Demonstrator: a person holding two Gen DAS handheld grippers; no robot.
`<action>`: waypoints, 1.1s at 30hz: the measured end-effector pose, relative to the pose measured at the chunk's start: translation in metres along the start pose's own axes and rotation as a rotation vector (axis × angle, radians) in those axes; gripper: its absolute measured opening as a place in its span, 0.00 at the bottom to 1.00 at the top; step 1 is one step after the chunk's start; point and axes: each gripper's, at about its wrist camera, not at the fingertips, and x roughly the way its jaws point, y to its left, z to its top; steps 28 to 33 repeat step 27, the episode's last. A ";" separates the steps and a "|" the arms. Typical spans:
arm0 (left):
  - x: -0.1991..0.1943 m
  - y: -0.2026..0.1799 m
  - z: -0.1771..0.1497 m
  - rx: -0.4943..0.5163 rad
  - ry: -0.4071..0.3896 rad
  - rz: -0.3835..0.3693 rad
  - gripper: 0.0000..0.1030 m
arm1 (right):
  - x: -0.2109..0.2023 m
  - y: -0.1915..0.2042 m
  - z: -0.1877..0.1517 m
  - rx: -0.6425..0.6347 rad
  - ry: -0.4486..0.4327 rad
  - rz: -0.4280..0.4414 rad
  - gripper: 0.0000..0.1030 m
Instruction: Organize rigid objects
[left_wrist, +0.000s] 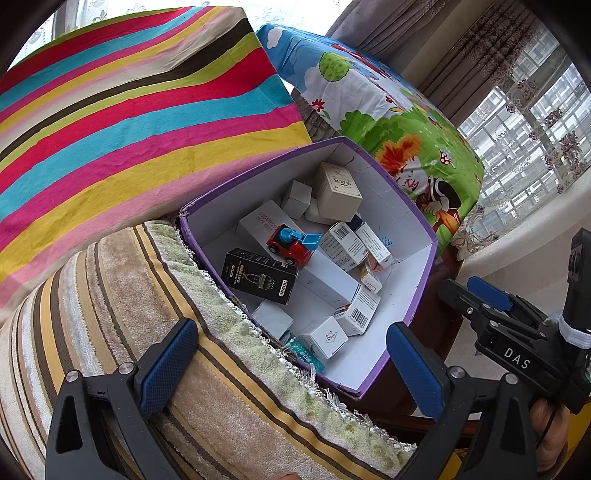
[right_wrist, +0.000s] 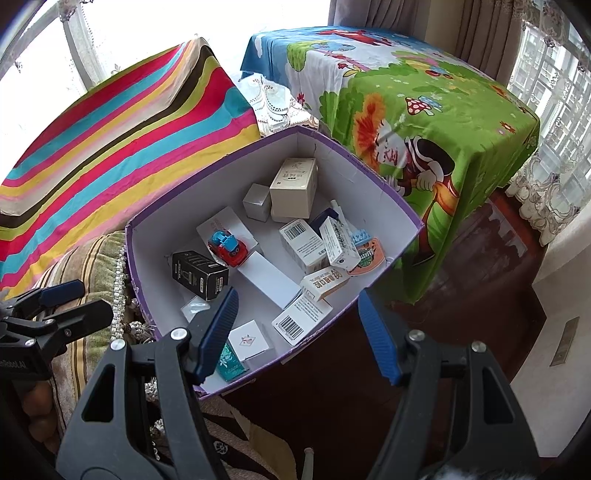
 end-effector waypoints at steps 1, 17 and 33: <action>0.000 0.000 0.000 0.000 0.000 0.000 1.00 | 0.000 0.000 0.000 0.000 0.000 0.000 0.69; 0.000 0.000 0.000 0.001 0.000 0.000 1.00 | -0.001 0.001 -0.002 0.004 0.001 -0.001 0.69; 0.002 -0.004 0.000 0.015 0.002 0.002 1.00 | 0.000 0.002 -0.002 0.003 0.003 0.000 0.69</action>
